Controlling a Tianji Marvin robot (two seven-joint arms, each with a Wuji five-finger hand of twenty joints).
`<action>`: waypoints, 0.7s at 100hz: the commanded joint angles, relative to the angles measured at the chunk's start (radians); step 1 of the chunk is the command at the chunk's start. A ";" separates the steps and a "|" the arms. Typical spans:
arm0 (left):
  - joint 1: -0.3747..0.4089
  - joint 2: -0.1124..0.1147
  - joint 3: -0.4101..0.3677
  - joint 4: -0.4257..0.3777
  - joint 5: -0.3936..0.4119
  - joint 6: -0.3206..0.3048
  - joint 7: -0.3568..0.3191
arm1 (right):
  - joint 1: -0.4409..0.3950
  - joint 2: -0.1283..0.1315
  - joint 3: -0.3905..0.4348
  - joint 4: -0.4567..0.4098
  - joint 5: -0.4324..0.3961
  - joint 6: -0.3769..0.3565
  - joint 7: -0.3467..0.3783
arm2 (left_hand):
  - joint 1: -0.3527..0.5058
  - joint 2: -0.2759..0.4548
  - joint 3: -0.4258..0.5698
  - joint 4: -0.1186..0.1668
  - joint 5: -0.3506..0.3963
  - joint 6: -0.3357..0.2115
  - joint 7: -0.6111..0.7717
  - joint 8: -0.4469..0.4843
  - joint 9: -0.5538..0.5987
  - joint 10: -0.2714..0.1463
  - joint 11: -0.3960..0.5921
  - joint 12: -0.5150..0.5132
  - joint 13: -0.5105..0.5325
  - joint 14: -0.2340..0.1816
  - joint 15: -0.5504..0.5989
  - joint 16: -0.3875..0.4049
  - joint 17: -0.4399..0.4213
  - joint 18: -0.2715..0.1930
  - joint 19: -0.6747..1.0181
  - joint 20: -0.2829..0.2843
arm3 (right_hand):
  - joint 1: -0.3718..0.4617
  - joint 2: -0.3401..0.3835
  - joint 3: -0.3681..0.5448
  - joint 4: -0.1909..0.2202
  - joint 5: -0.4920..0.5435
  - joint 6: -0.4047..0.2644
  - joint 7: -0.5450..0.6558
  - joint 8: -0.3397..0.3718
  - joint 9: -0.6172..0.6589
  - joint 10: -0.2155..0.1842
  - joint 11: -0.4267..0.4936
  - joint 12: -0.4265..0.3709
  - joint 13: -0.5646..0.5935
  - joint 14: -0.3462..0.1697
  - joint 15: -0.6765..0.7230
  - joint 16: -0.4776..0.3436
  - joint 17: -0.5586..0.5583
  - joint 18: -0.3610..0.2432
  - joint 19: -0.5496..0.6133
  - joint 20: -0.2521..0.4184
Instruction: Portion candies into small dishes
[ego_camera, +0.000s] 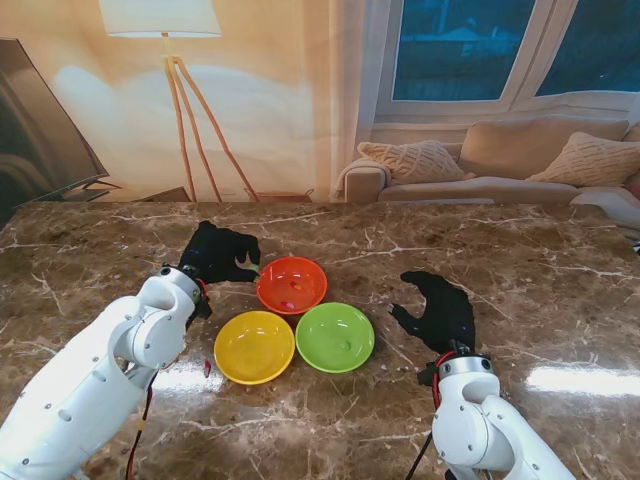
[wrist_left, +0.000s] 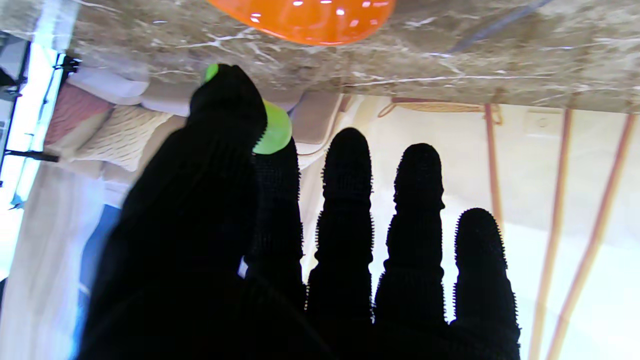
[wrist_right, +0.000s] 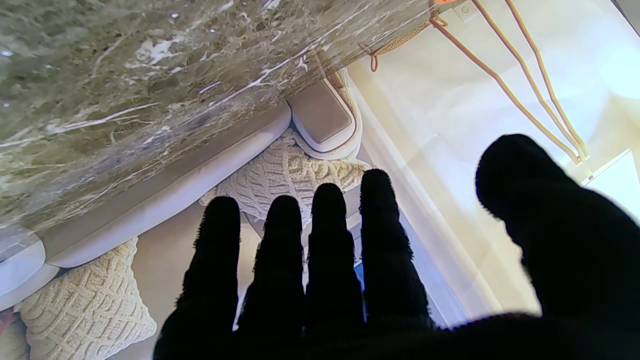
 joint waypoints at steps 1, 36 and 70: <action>0.008 -0.016 0.024 -0.011 -0.010 -0.011 0.006 | -0.011 -0.003 0.003 0.002 0.002 0.002 0.010 | 0.062 0.051 0.013 0.017 0.062 -0.038 0.038 0.018 0.022 -0.016 -0.006 0.014 0.017 0.000 -0.015 -0.011 -0.023 0.038 -0.006 0.007 | -0.011 -0.009 0.018 0.032 0.003 -0.024 0.008 -0.008 -0.027 0.000 -0.011 0.007 -0.028 0.002 0.001 0.017 0.000 -0.003 0.007 0.027; -0.010 -0.036 0.142 0.014 -0.073 -0.073 0.061 | -0.018 -0.004 0.013 -0.002 0.000 0.002 0.000 | 0.059 0.045 0.016 0.015 0.066 -0.041 0.038 0.015 0.027 -0.017 -0.006 0.015 0.019 0.000 -0.017 -0.011 -0.027 0.041 -0.021 0.003 | -0.010 -0.011 0.018 0.032 0.004 -0.024 0.008 -0.008 -0.027 0.001 -0.011 0.007 -0.026 0.003 0.002 0.017 0.000 -0.002 0.007 0.027; -0.062 -0.046 0.244 0.089 -0.112 -0.137 0.069 | -0.025 -0.005 0.019 -0.005 0.000 -0.001 -0.007 | 0.052 0.039 0.016 0.012 0.071 -0.058 0.037 0.005 0.020 -0.025 0.001 0.019 0.002 0.000 -0.031 -0.014 -0.040 0.040 -0.048 -0.004 | -0.009 -0.013 0.018 0.031 0.004 -0.026 0.009 -0.008 -0.028 0.000 -0.011 0.007 -0.025 0.003 0.002 0.018 0.000 -0.002 0.007 0.028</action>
